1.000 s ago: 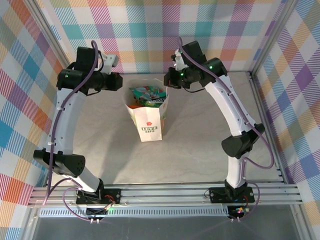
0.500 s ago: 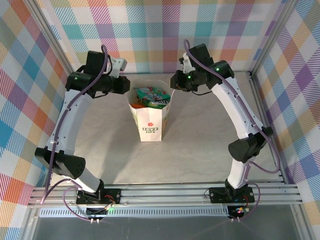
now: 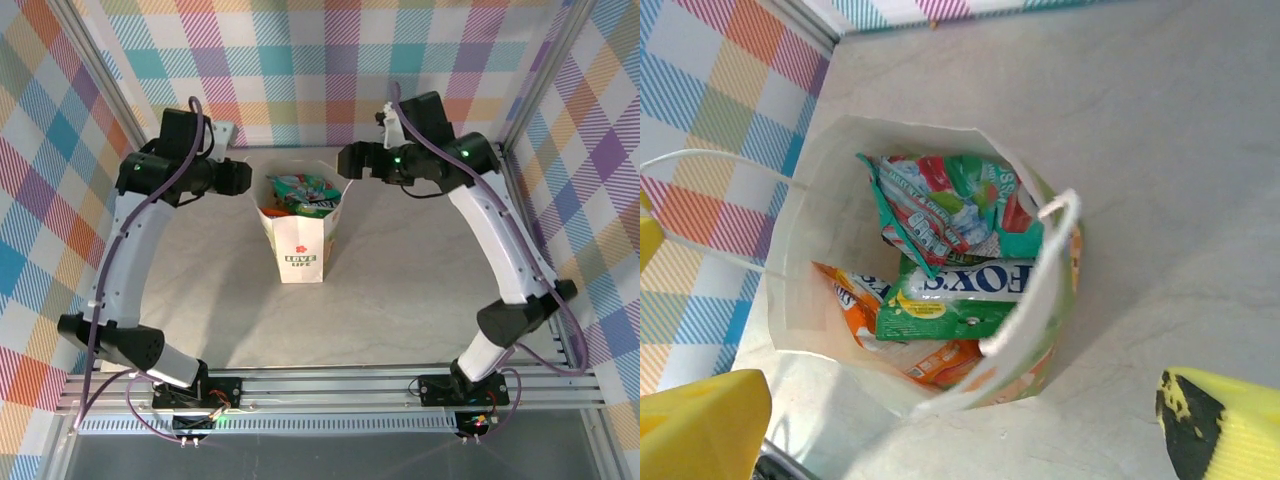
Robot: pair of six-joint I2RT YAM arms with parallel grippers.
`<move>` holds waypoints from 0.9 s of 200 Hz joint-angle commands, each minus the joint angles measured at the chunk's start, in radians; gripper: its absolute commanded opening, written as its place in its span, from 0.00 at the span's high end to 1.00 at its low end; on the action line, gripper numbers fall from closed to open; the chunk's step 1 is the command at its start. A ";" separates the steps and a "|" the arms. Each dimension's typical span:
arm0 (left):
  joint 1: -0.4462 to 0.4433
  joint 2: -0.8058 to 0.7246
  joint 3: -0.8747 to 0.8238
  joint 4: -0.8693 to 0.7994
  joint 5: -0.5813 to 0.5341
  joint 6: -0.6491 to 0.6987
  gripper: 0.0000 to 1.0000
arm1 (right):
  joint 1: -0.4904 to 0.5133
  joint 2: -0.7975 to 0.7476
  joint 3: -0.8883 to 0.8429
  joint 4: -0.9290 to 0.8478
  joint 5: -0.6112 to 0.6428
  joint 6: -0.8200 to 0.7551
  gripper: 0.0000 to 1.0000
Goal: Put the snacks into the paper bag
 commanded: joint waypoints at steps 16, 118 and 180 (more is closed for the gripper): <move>-0.001 -0.141 -0.065 -0.030 -0.142 0.003 0.43 | -0.036 -0.151 -0.106 0.007 0.160 -0.082 0.01; 0.149 -0.204 -0.769 0.503 -0.366 -0.159 0.38 | -0.368 -0.395 -1.005 0.671 0.219 -0.166 0.01; 0.221 -0.095 -1.056 1.087 -0.256 -0.114 0.34 | -0.432 -0.245 -1.258 1.077 0.271 -0.215 0.01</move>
